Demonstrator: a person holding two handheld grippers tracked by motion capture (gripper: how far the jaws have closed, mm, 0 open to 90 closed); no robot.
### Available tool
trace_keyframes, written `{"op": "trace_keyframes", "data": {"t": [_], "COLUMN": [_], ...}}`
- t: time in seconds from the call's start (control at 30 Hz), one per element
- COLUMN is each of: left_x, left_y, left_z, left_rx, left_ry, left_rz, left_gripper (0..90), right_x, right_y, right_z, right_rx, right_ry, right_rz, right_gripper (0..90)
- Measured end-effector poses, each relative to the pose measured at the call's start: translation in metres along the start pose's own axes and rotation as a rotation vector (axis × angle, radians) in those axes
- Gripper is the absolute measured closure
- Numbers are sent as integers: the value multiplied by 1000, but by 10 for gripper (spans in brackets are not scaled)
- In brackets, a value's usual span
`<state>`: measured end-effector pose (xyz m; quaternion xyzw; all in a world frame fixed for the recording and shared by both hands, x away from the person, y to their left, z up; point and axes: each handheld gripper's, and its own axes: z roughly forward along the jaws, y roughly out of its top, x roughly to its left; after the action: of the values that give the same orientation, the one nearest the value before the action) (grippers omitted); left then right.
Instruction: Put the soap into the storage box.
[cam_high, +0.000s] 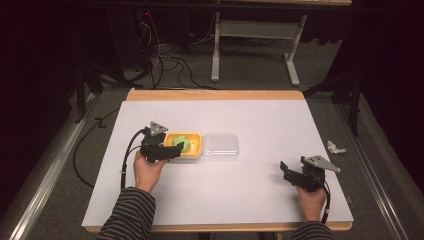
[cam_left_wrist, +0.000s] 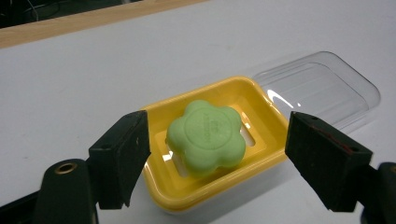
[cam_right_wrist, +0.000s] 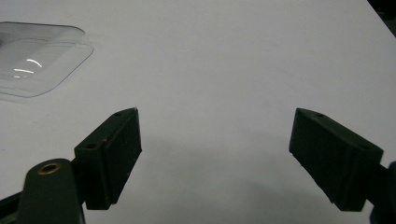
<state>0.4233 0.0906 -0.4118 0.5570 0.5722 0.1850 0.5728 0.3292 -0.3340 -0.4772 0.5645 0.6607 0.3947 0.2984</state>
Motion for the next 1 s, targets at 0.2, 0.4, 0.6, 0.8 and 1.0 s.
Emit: {"op": "trace_keyframes", "data": {"t": [0.2,0.4,0.6,0.8,1.0], "left_x": [0,-5,-6,-6,-5], "left_y": [-2,-4,-4,-6,-6], "left_z": [-7,-15,-21,-27,-31], "left_rx": [-21,-40,-55,-48,-53], "left_ry": [-1,-10,-19,-25,-29], "left_rz": [15,39,19,18,-8], "left_gripper": [228,224,224,229,237], "right_x": [0,0,0,0,0], "right_y": [0,0,0,0,0], "right_z": [0,0,0,0,0], "right_rx": [3,1,1,2,2], "right_ry": [1,0,0,-2,-1], "right_rz": [6,1,1,-1,1], "right_gripper": [174,174,174,175,175]}}
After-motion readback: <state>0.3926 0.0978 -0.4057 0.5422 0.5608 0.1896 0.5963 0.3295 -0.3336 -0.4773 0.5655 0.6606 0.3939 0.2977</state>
